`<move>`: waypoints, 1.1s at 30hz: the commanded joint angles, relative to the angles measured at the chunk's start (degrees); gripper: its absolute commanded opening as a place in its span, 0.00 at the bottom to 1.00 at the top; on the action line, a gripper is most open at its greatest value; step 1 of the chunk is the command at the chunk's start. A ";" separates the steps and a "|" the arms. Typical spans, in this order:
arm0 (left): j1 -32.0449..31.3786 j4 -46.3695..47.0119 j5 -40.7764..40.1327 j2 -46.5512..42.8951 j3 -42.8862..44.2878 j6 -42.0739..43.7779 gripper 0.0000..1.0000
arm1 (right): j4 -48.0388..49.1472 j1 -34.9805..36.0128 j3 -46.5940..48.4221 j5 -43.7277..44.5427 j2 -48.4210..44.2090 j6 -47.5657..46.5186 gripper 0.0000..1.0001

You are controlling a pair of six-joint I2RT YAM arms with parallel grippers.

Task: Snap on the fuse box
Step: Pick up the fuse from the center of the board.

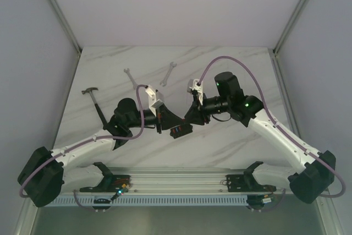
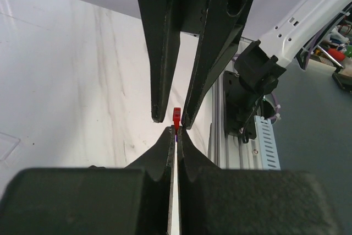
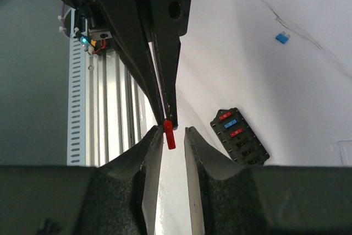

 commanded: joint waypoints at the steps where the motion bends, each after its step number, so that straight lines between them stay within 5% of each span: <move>1: 0.15 2.87 2.90 0.51 1.85 -0.31 0.00 | -0.64 -0.12 2.39 -3.43 0.07 -1.65 0.27; 19: 0.11 2.43 0.55 1.04 0.58 0.00 0.00 | -1.25 -0.19 2.29 -3.73 -0.73 -1.90 0.00; 24: 0.19 -0.77 -7.85 0.11 -1.19 -2.36 0.27 | -0.53 0.25 2.53 5.47 0.43 3.93 0.00; 33: 0.29 -11.84 -32.75 -5.41 -7.56 -15.29 0.55 | 1.05 7.34 1.20 33.84 2.53 18.12 0.00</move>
